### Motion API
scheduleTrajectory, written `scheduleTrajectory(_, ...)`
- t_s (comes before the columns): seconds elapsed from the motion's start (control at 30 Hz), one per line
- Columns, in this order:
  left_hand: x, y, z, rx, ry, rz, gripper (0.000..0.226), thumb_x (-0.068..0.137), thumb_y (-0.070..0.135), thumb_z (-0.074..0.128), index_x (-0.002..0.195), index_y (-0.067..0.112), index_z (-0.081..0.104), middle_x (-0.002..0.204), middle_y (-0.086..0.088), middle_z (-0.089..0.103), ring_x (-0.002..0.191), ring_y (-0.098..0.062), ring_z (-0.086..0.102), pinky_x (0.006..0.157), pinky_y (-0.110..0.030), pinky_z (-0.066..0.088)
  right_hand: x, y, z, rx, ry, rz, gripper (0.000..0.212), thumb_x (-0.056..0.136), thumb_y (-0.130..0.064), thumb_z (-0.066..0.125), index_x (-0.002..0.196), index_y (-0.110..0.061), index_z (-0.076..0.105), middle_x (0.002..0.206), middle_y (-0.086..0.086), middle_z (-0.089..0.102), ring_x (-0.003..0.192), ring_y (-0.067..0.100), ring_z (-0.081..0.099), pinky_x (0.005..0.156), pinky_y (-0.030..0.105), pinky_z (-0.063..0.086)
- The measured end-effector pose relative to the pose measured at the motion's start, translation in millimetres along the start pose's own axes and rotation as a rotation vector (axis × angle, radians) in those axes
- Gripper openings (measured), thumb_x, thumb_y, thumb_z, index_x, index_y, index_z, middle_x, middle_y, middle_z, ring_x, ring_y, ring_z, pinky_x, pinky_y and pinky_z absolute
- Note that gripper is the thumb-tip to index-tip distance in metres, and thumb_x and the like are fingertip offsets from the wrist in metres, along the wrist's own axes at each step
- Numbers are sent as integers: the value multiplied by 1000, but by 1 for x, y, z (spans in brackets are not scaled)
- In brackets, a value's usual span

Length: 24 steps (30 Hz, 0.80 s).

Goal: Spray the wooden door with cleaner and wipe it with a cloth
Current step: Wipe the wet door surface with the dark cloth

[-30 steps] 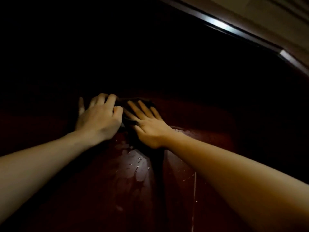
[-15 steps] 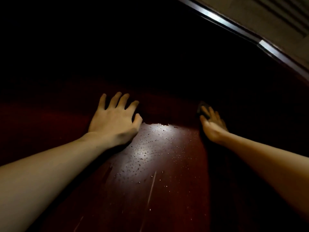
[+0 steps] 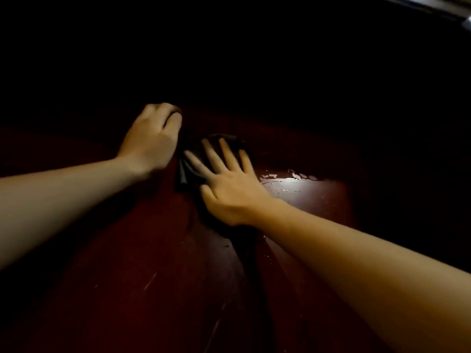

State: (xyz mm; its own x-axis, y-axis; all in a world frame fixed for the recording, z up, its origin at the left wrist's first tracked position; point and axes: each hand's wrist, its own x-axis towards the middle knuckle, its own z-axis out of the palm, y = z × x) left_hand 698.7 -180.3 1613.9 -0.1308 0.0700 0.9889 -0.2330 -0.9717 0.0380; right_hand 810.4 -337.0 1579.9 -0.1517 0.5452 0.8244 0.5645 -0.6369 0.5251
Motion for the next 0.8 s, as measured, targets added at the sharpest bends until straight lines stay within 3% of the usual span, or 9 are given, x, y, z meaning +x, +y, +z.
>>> scheduleTrajectory(0.07, -6, -13, -4, 237, -87, -3, 67, 99, 59, 19, 144, 22, 53, 154, -13, 44, 145, -35, 37, 121, -50, 30, -19, 4, 1, 9, -16, -45, 63, 102, -46, 20, 161, -46, -4, 172, -2, -12, 157, 26, -18, 123, 52, -13)
scheduleTrajectory(0.17, -24, -19, 3, 482, -162, 64, 73, 99, 64, 12, 152, 25, 43, 165, -10, 32, 155, -30, 22, 129, -52, 11, -56, 45, -4, 25, -25, 130, 64, 98, -49, 15, 159, -50, -2, 172, -6, -12, 158, 21, -16, 125, 48, -7)
scheduleTrajectory(0.33, -36, -9, -10, 426, -195, 70, 78, 92, 68, 14, 152, 29, 43, 168, -8, 27, 158, -27, 14, 130, -49, 3, -137, 138, -8, 158, -85, 644, 57, 101, -55, 15, 156, -54, -5, 170, -7, -20, 153, 14, -25, 126, 46, -12)
scheduleTrajectory(0.47, -33, -10, -29, 238, -310, 72, 72, 93, 66, 24, 148, 29, 51, 167, -8, 29, 157, -26, 16, 129, -43, 5, -136, 105, -1, 192, -19, 911, 57, 108, -48, 20, 159, -49, -6, 171, -1, -19, 156, 23, -20, 125, 53, -9)
scheduleTrajectory(0.53, -36, -17, -42, 119, -336, 58, 54, 105, 57, 34, 148, 29, 51, 166, -5, 29, 156, -24, 17, 125, -35, 9, -104, 61, 2, 125, -10, 827, 58, 105, -51, 12, 158, -47, -12, 171, 0, -20, 156, 24, -21, 126, 54, -8)
scheduleTrajectory(0.6, -40, -27, -52, 41, -322, 42, 46, 109, 50, 35, 146, 29, 52, 163, -2, 33, 154, -21, 21, 120, -30, 14, -68, 1, 3, 62, -46, 609, 65, 93, -54, 4, 152, -48, -23, 167, -3, -28, 152, 22, -30, 125, 53, -12)
scheduleTrajectory(0.7, -47, -39, -60, 155, -217, 72, 62, 101, 58, 18, 143, 29, 55, 155, -1, 46, 149, -22, 33, 126, -45, 20, -29, -98, 9, 45, -83, 233, 70, 89, -51, 3, 154, -48, -23, 161, -8, -37, 146, 20, -38, 120, 51, -22)
scheduleTrajectory(0.8, -55, -44, -63, 268, -140, 57, 59, 104, 53, 17, 141, 27, 55, 153, -2, 49, 147, -25, 35, 126, -54, 18, -15, -137, 8, 75, -118, 94, 65, 103, -46, 19, 160, -42, -12, 166, -6, -31, 151, 22, -34, 120, 53, -24)
